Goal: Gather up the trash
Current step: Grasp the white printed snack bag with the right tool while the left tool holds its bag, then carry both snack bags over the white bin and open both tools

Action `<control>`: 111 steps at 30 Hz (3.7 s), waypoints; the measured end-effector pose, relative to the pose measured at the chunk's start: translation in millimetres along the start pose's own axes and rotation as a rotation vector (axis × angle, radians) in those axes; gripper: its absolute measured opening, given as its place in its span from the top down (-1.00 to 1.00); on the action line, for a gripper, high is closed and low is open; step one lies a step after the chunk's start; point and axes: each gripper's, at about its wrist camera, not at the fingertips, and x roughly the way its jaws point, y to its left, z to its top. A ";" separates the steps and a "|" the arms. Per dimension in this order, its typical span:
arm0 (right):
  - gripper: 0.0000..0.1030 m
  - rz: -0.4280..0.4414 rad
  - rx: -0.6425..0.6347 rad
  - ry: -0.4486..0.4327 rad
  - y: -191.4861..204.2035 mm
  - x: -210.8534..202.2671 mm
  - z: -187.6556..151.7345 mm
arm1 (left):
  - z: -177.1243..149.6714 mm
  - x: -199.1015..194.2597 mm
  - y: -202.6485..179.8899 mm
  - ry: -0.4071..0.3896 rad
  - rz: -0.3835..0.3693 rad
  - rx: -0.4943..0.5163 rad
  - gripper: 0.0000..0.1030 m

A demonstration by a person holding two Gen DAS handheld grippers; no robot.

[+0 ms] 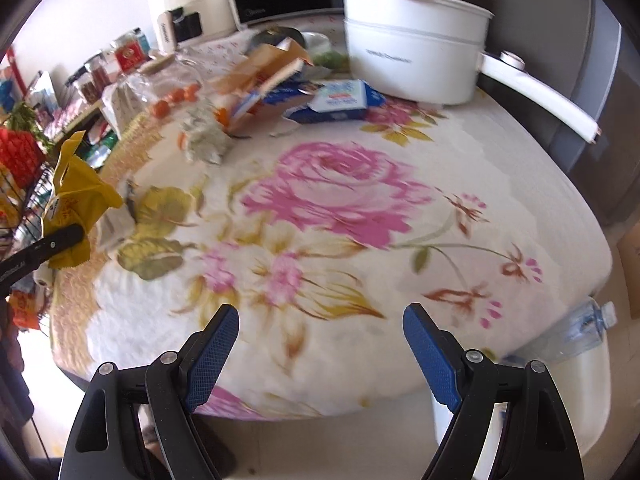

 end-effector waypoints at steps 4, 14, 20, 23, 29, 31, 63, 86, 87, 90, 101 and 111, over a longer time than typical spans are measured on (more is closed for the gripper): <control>-0.66 0.072 -0.034 -0.046 47.1 12.1 10.0 | -0.7 -25.5 25.2 -0.058 0.066 -0.046 0.67; -0.66 0.170 -0.157 -0.089 164.6 54.9 27.1 | -17.4 -27.6 76.9 -0.030 0.150 -0.103 0.67; -0.66 0.193 -0.189 -0.080 206.5 87.6 36.6 | -22.6 -26.1 94.1 -0.013 0.155 -0.137 0.66; -0.66 0.181 -0.203 -0.072 219.1 104.2 41.8 | -23.9 -24.2 98.9 -0.004 0.149 -0.154 0.66; -0.56 0.138 -0.202 -0.048 225.6 129.1 46.4 | -25.1 -20.3 102.3 0.008 0.157 -0.162 0.66; -0.31 0.109 -0.230 -0.070 227.2 129.0 46.1 | -26.1 -18.4 103.1 0.015 0.157 -0.167 0.66; -0.22 -0.067 -0.121 -0.174 32.5 -1.2 23.2 | -14.5 3.8 -72.5 0.042 0.019 0.072 0.66; -0.22 -0.228 0.066 -0.060 -146.5 -101.1 -29.3 | -33.0 40.1 -241.4 0.132 -0.148 0.257 0.65; -0.22 -0.233 0.069 -0.056 -150.8 -104.9 -32.7 | -34.6 41.1 -248.8 0.136 -0.158 0.266 0.65; -0.22 -0.253 0.081 -0.041 -165.7 -116.0 -44.5 | -39.3 43.3 -272.4 0.150 -0.188 0.295 0.65; -0.23 -0.314 0.187 0.012 -231.6 -144.5 -76.3 | -80.7 58.3 -360.2 0.224 -0.286 0.455 0.65; -0.23 -0.346 0.212 0.080 -267.2 -148.3 -100.3 | -117.8 93.2 -402.2 0.303 -0.312 0.544 0.64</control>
